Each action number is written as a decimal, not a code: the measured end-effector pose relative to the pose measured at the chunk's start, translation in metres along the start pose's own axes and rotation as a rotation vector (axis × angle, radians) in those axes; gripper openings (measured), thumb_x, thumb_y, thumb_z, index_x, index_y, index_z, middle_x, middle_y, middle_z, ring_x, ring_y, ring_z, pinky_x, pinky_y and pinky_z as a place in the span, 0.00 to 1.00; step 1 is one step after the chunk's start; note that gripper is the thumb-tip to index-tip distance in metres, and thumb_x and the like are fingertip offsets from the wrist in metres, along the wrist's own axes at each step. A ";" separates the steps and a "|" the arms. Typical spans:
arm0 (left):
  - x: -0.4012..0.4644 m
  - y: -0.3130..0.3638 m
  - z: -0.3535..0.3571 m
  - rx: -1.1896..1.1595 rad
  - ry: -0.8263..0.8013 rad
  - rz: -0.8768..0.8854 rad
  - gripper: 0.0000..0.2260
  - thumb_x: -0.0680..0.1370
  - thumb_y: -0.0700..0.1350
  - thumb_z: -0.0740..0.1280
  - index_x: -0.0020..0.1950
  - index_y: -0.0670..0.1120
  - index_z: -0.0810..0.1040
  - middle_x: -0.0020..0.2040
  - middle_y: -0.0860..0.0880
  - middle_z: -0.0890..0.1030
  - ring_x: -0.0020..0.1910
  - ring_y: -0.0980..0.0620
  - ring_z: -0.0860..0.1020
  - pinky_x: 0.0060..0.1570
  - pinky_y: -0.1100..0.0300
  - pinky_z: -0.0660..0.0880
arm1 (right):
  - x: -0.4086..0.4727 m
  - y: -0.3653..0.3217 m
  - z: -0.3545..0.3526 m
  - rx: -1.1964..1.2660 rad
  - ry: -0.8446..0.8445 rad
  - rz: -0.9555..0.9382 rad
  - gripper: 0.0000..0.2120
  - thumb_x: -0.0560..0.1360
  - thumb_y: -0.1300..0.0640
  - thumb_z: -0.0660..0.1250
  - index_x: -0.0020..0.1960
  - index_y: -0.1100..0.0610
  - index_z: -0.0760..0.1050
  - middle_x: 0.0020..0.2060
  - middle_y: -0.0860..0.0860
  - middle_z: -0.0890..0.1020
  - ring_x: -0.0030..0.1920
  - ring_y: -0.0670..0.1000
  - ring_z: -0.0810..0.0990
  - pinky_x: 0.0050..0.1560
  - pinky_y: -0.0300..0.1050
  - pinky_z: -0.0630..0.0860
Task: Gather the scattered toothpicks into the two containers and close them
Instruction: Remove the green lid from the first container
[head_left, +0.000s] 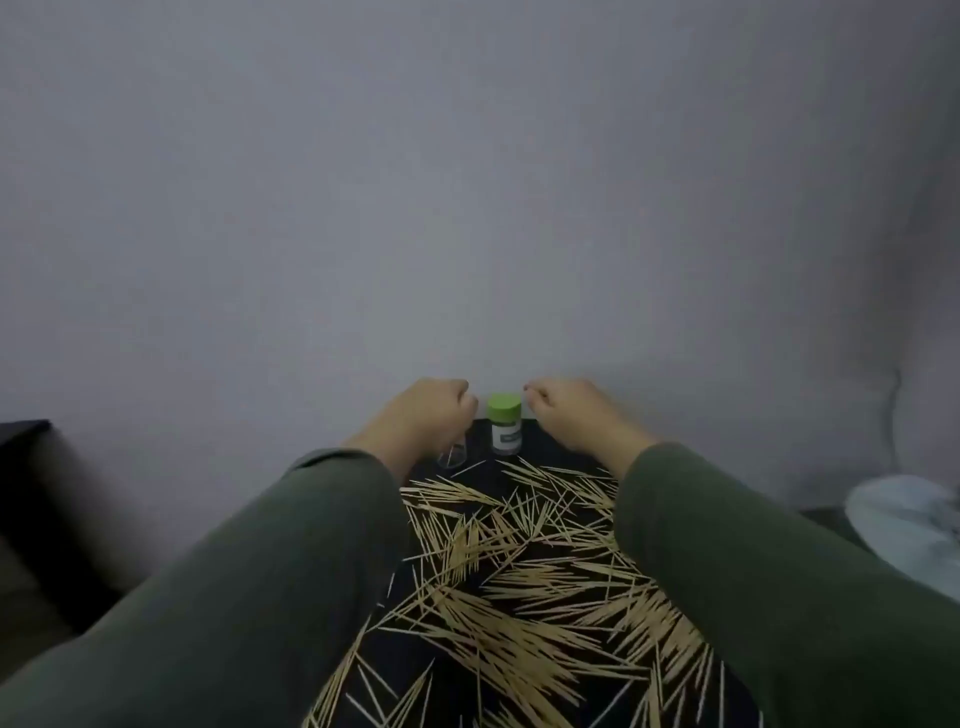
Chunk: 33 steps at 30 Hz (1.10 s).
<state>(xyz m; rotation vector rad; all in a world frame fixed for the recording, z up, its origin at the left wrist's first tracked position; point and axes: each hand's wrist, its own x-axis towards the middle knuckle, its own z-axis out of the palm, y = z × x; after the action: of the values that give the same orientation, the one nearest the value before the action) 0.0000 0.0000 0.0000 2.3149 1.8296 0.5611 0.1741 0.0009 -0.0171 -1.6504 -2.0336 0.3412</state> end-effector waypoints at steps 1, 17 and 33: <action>0.003 0.000 0.009 -0.029 -0.002 -0.016 0.19 0.83 0.47 0.52 0.69 0.42 0.71 0.68 0.42 0.74 0.65 0.45 0.71 0.63 0.54 0.67 | 0.003 0.005 0.009 0.028 0.007 0.020 0.17 0.83 0.54 0.54 0.63 0.59 0.75 0.56 0.58 0.80 0.54 0.56 0.78 0.58 0.55 0.75; 0.093 -0.014 0.114 -0.285 0.180 -0.096 0.24 0.77 0.51 0.68 0.70 0.44 0.70 0.64 0.44 0.75 0.62 0.46 0.73 0.57 0.58 0.68 | 0.082 0.054 0.111 0.405 0.072 0.316 0.18 0.69 0.51 0.73 0.55 0.58 0.75 0.52 0.54 0.80 0.51 0.55 0.80 0.46 0.47 0.77; 0.060 0.007 0.083 -0.366 0.286 -0.022 0.22 0.75 0.50 0.71 0.66 0.45 0.73 0.60 0.46 0.78 0.55 0.47 0.77 0.56 0.54 0.73 | 0.043 0.033 0.071 0.380 0.209 0.131 0.11 0.73 0.54 0.69 0.53 0.57 0.75 0.48 0.54 0.80 0.48 0.54 0.78 0.46 0.47 0.76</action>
<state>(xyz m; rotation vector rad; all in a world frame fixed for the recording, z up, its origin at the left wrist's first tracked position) 0.0483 0.0657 -0.0622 2.0502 1.6808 1.1667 0.1587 0.0585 -0.0835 -1.5124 -1.5967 0.5404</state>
